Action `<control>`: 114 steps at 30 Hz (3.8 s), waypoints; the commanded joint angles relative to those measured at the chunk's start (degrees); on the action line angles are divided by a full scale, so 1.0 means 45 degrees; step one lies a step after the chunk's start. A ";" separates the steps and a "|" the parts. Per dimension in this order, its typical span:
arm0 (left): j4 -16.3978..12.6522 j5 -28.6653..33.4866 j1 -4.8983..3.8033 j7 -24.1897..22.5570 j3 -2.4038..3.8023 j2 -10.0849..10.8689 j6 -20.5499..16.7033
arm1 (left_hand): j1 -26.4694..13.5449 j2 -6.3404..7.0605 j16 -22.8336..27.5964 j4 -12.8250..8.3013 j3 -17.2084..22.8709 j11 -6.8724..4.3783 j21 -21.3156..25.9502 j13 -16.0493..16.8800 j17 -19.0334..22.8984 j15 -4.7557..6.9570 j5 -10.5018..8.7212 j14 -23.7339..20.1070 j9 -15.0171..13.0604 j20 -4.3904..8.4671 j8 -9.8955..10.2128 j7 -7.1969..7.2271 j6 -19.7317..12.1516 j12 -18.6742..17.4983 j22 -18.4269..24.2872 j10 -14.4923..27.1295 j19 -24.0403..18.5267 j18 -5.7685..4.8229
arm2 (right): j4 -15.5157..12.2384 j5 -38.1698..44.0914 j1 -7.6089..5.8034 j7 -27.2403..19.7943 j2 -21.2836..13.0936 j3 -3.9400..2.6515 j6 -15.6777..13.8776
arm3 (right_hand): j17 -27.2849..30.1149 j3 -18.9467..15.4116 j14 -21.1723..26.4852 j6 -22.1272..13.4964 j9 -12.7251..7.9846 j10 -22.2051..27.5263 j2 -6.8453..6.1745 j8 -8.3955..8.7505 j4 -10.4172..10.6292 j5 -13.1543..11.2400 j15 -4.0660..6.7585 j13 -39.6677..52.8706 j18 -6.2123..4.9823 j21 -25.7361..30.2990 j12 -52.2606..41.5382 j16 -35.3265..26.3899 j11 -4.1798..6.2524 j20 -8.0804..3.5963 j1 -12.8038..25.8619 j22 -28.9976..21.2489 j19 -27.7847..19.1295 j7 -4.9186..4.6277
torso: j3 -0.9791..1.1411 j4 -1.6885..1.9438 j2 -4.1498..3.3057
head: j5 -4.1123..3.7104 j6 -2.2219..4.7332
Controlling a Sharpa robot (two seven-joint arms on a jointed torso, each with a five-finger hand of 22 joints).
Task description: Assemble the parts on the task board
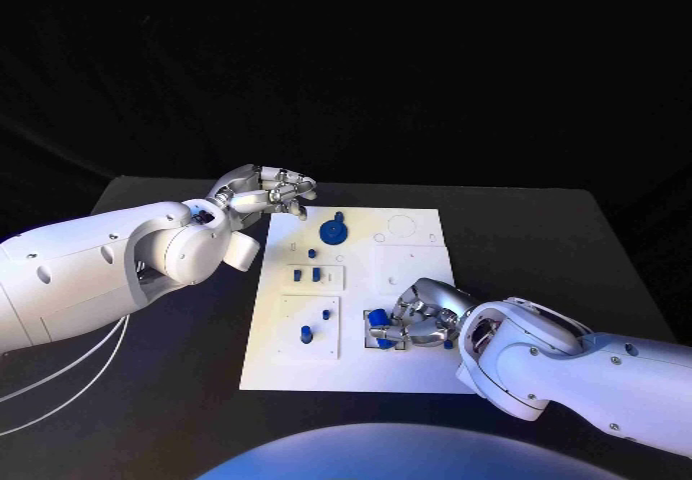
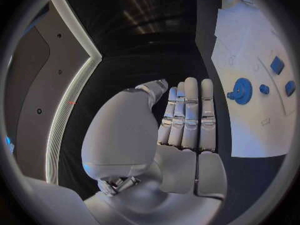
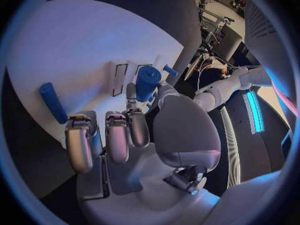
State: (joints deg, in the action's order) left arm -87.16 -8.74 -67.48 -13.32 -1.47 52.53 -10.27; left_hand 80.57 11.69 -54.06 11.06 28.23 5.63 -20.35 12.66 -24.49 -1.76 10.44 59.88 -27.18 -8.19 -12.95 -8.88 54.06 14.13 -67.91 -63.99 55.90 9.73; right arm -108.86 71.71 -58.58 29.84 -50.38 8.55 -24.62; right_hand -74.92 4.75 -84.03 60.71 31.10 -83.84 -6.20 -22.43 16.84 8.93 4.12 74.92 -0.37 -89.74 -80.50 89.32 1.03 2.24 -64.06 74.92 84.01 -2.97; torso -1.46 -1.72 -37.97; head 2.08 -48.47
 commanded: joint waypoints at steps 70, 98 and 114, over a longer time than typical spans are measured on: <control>-0.0065 0.0021 -0.0006 0.0128 0.0007 0.0068 0.0389 | -0.0119 -0.0121 0.0122 -0.0267 0.0189 0.0039 0.0090 0.0045 0.0002 -0.0108 0.0289 -0.0065 -0.0026 -0.0066 -0.0058 -0.0026 -0.0178 -0.0053 0.0060 0.0166 0.0026 0.0132 | 0.0121 0.0850 0.0011 -0.0808 -0.0101 0.0000 0.1568 | -0.3352 -0.4239 -0.1327 0.0344 0.1289 -0.0637 0.1361 -0.0505 -0.0037 -0.0183 0.0292 0.2281 0.0083 -0.0057 -0.0582 0.0151 0.0274 -0.0261 -0.2411 0.3352 0.1330 0.0302 | -0.0002 0.0007 -0.0001 | 0.0066 -0.0064; -0.0052 -0.0001 -0.0007 0.0133 0.0006 0.0054 0.0336 | -0.0107 -0.0110 0.0127 -0.0318 0.0210 0.0041 0.0085 0.0051 0.0000 -0.0108 0.0357 -0.0072 -0.0029 -0.0064 -0.0062 -0.0032 -0.0188 -0.0048 0.0057 0.0173 0.0024 0.0131 | -0.0967 0.0137 -0.0513 -0.1339 -0.2608 -0.0002 -0.0451 | -0.3251 -0.4868 -0.1304 -0.0446 0.1474 -0.0519 0.1510 -0.0183 -0.0063 0.0242 0.0118 0.2189 0.0083 -0.0057 -0.0418 0.0108 0.0059 -0.0120 -0.2572 0.3352 0.1330 0.0043 | -0.0011 0.0035 -0.0013 | -0.0177 -0.0010; -0.0065 -0.0026 -0.0006 0.0080 0.0006 -0.0012 0.0355 | -0.0106 -0.0103 0.0128 -0.0341 0.0216 0.0042 0.0081 0.0055 -0.0001 -0.0108 0.0373 -0.0073 -0.0032 -0.0064 -0.0068 -0.0035 -0.0188 -0.0044 0.0055 0.0174 0.0024 0.0131 | -0.0707 0.2541 0.0222 -0.0323 -0.3462 0.0048 0.0187 | -0.3137 -0.5082 -0.1277 -0.0589 0.1397 -0.0419 0.1650 0.0055 -0.0076 0.0519 0.0035 0.2076 0.0083 -0.0057 -0.0241 0.0058 -0.0030 -0.0037 -0.2893 0.3352 0.1330 -0.0051 | 0.0006 0.0015 -0.0010 | -0.0383 -0.0040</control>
State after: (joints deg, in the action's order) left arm -87.29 -8.82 -67.49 -12.43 -1.48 52.54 -9.38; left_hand 80.13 11.70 -53.85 9.79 29.17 5.63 -20.13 12.83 -24.49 -1.96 11.85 59.68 -27.24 -8.19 -12.95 -8.89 53.66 14.13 -67.74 -63.58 55.90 9.73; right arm -112.05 78.51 -57.75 26.56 -65.98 8.76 -25.07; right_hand -74.90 -17.79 -83.93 58.05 37.45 -83.82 0.98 -22.49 16.45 11.10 4.59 75.31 -0.38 -89.74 -82.38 89.77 1.02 1.87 -76.45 74.94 84.01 -3.15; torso -1.42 -1.75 -38.01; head 0.53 -48.59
